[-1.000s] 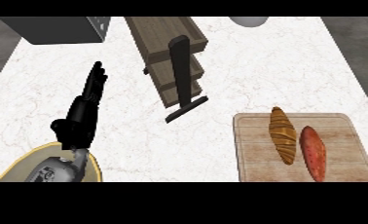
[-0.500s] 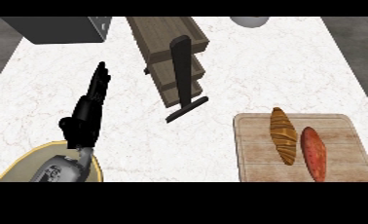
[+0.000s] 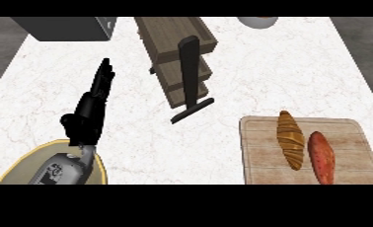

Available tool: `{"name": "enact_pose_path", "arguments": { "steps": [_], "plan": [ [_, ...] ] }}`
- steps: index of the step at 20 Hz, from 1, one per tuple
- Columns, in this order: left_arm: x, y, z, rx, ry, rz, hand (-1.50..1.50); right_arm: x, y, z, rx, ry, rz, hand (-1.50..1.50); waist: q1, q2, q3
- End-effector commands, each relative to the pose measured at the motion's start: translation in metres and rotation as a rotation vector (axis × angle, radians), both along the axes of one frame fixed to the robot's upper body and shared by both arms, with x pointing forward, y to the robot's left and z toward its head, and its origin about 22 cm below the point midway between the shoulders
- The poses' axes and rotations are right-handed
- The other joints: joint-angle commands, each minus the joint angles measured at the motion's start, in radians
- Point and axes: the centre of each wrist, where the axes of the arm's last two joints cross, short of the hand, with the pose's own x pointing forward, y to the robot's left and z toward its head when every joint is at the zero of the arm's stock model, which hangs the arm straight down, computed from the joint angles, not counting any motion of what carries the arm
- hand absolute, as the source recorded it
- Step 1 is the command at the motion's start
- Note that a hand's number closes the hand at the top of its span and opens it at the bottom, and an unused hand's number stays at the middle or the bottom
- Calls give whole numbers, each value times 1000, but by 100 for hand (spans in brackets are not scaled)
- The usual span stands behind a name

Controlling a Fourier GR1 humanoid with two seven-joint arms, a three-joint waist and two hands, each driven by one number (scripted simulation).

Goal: Pick the sweet potato from the cutting board and place it in the tiered basket

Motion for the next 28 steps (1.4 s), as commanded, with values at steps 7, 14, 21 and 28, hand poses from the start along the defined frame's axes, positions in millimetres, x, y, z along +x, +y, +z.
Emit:
{"name": "enact_pose_path", "arguments": {
  "steps": [7,14,21,28],
  "plan": [
    [-4,-6,-10,10,3,-10,0,-2,9,-32,-155,153,110,-150,3,2,0],
    [-1,-2,9,15,-8,-11,0,-2,-6,-32,-231,108,88,-150,8,0,-1],
    [1,-5,3,9,-7,-7,0,-8,-7,-72,-317,67,96,-150,5,1,-2],
    [3,6,-6,6,5,13,0,-6,-4,-78,-361,-24,183,-150,3,2,-2]
  ]
}}
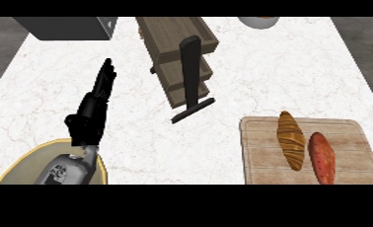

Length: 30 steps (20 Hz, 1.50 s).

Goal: Pick the sweet potato from the cutting board and place it in the tiered basket

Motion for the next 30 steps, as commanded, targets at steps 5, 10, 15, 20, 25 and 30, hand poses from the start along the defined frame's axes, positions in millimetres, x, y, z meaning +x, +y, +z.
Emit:
{"name": "enact_pose_path", "arguments": {
  "steps": [5,10,15,20,25,30],
  "plan": [
    [1,-5,-11,0,-13,10,0,6,-2,-31,-19,-19,109,-150,2,1,0],
    [10,-7,-10,8,-2,1,0,10,-23,-32,-19,-42,-2,-150,-1,1,-1],
    [9,-13,-2,7,-1,4,0,14,-14,-39,-17,19,2,-150,-2,1,-1],
    [9,-6,6,-15,2,-5,0,24,-29,-53,-11,59,-5,-150,3,1,-1],
    [4,-1,-9,3,-1,2,0,24,-21,-90,20,60,38,-150,4,1,0],
    [-8,-13,-17,10,5,-5,0,31,6,-84,29,66,62,-150,3,0,-1]
  ]
}}
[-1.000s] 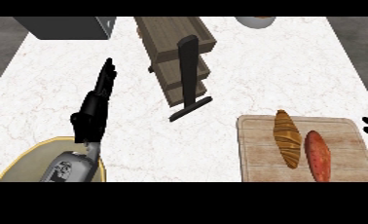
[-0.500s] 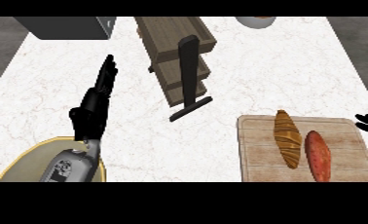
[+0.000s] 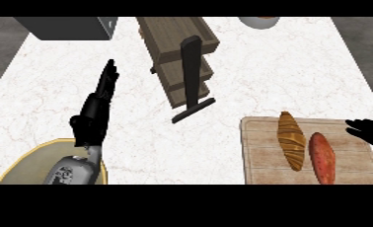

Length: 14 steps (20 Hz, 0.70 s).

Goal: Pick the sweet potato from the cutting board and place it in the tiered basket

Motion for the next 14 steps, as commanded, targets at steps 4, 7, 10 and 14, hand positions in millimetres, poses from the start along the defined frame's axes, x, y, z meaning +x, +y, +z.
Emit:
{"name": "enact_pose_path", "arguments": {
  "steps": [4,7,10,14],
  "plan": [
    [2,-4,19,-10,12,2,0,12,15,-7,39,72,42,-150,1,0,0],
    [6,3,-16,13,-10,22,0,9,11,-8,33,96,48,-150,-3,0,0],
    [-9,-2,-7,2,-1,5,0,19,35,-35,-15,90,32,-150,5,0,0],
    [7,-6,6,-6,-15,-5,0,22,31,-16,16,94,34,-150,-1,0,0]
  ]
}}
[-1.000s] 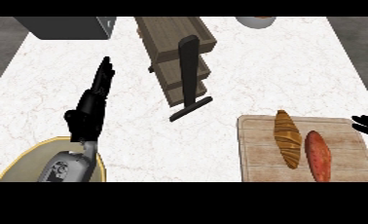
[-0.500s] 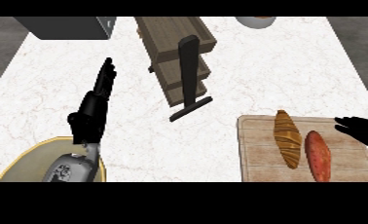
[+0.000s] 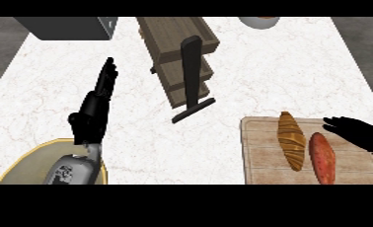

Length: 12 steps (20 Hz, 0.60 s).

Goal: Pick the sweet potato from the cutting board and place it in the tiered basket

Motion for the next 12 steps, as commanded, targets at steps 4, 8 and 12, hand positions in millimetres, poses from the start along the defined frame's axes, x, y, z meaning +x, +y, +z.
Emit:
{"name": "enact_pose_path", "arguments": {
  "steps": [4,8,12],
  "plan": [
    [11,3,22,2,0,11,0,2,5,-26,14,33,18,-150,-1,0,0],
    [-19,11,1,8,-11,3,0,-8,20,-24,23,49,19,-150,-2,-2,0],
    [-12,-5,-7,-4,21,-4,0,12,3,-26,17,66,25,-150,1,0,0]
  ]
}}
